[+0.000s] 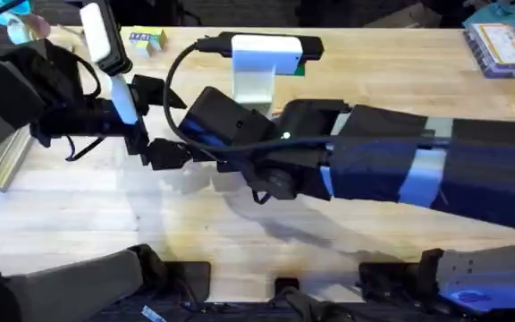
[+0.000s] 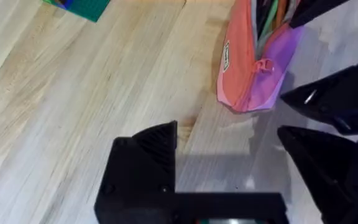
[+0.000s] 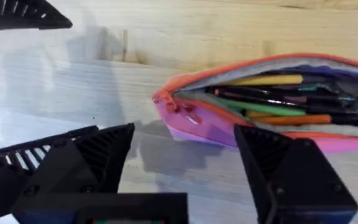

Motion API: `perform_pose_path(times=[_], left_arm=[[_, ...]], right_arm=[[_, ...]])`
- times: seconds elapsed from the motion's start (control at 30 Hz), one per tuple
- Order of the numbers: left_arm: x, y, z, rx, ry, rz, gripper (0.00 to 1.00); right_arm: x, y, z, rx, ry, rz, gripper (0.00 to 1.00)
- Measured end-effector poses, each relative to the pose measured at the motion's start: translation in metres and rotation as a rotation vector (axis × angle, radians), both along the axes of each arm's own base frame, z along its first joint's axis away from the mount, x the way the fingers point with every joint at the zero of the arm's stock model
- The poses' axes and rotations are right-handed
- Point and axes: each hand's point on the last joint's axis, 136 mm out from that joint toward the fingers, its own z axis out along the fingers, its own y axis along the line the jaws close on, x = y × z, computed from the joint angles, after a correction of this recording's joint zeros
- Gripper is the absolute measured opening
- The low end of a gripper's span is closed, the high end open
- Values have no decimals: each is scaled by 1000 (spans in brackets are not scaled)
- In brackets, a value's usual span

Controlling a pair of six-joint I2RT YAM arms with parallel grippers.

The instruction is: Unzip the bag, pick up the pens from the table one at a time and place them inside, then zip the bag closed.

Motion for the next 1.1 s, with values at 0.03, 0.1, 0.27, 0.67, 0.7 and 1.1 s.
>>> perform_pose_path(times=[0.03,0.1,0.27,0.67,0.7,1.1], left_arm=[[0,1,-1,5,2,1,994],[-1,2,-3,16,9,2,993],[-1,4,-5,32,15,5,994],[-1,4,-5,37,17,5,993],[-1,4,-6,38,17,5,993],[-1,4,-5,38,15,4,993]], right_arm=[[0,0,0,0,0,-1,955],[0,0,0,4,1,-5,929],[0,-1,-1,7,5,-15,837],[1,7,-5,18,-2,-13,841],[2,7,-9,11,-1,-15,841],[13,-1,-22,-32,-5,-50,458]])
